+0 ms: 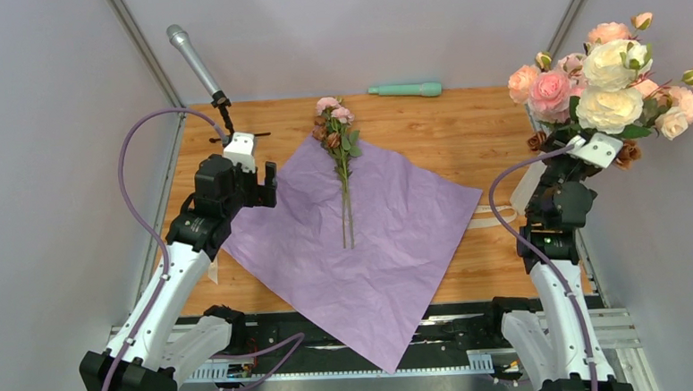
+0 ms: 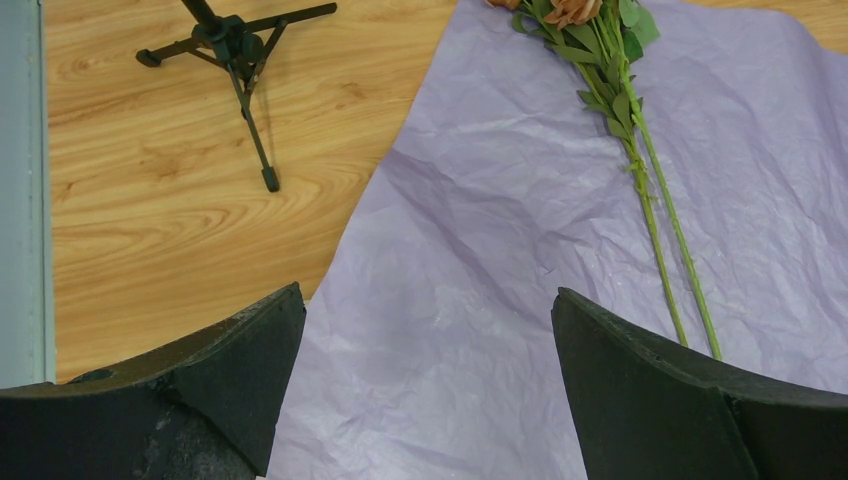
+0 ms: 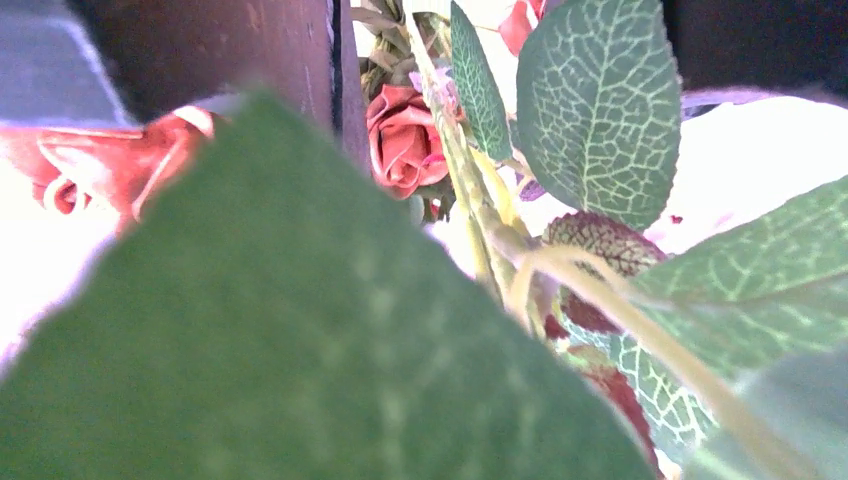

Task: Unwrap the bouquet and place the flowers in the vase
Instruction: Insert the fake flower into the vase.

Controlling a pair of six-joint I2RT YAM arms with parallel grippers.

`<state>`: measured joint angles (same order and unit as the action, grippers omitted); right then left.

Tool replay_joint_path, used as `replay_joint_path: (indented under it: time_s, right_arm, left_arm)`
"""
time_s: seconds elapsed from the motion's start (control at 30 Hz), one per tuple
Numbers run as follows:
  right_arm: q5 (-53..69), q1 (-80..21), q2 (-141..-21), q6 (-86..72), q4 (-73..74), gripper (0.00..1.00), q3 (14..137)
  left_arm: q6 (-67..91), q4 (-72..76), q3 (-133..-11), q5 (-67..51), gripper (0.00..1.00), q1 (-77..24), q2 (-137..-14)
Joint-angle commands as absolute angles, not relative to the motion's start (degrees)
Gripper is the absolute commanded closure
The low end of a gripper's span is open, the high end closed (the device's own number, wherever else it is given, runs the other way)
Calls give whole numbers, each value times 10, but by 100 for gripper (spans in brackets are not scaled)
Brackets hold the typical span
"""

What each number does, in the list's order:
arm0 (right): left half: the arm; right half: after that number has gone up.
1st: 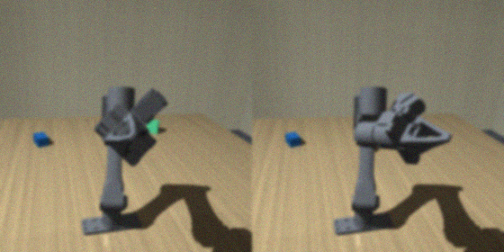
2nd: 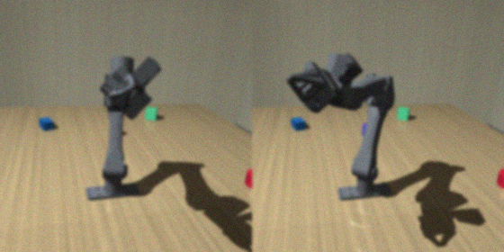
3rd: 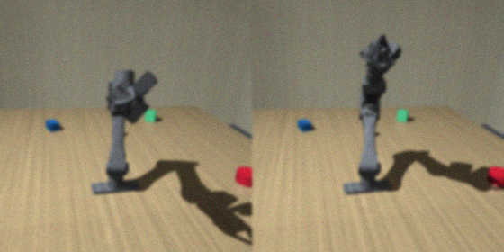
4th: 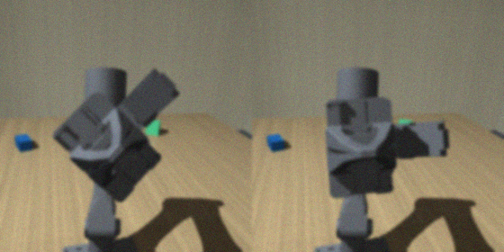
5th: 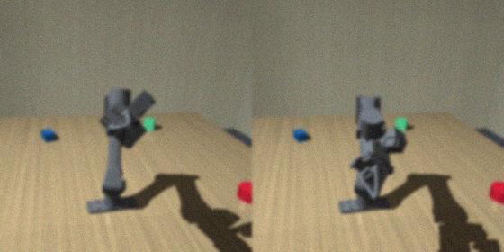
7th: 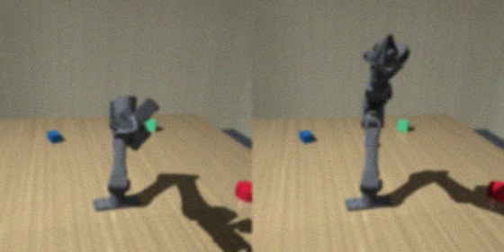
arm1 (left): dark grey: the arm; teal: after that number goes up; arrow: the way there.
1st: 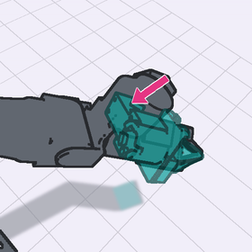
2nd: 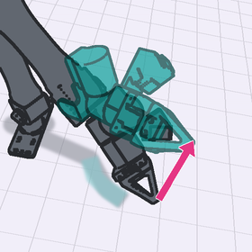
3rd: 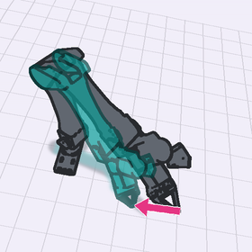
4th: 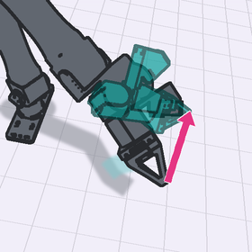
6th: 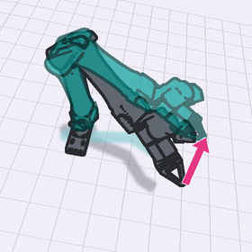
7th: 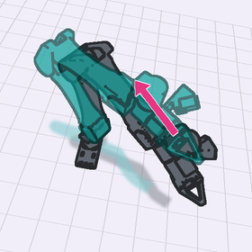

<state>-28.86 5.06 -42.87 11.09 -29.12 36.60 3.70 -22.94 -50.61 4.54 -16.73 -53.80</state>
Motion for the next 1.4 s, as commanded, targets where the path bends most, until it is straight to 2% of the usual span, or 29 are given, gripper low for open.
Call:
replay_joint_path:
  time_s: [0.0, 0.2, 0.33, 0.87, 1.37]
  right_arm:
    - [-251, 40, -405, 69, -243, 42, 355]
    - [-243, 16, -383, 55, -200, 32, 341]
    - [-239, 3, -363, 43, -176, 29, 329]
    - [-235, -53, -339, 11, -141, 27, 290]
    - [-240, -146, -312, -32, -107, 27, 257]
  left_arm:
    - [35, -210, -506, 37, 0, -165, -530]
    - [36, -210, -505, 38, 0, -165, -529]
    - [36, -209, -505, 38, 0, -165, -529]
    - [37, -209, -505, 36, 0, -165, -533]
    - [35, -206, -505, 13, 0, -165, -534]
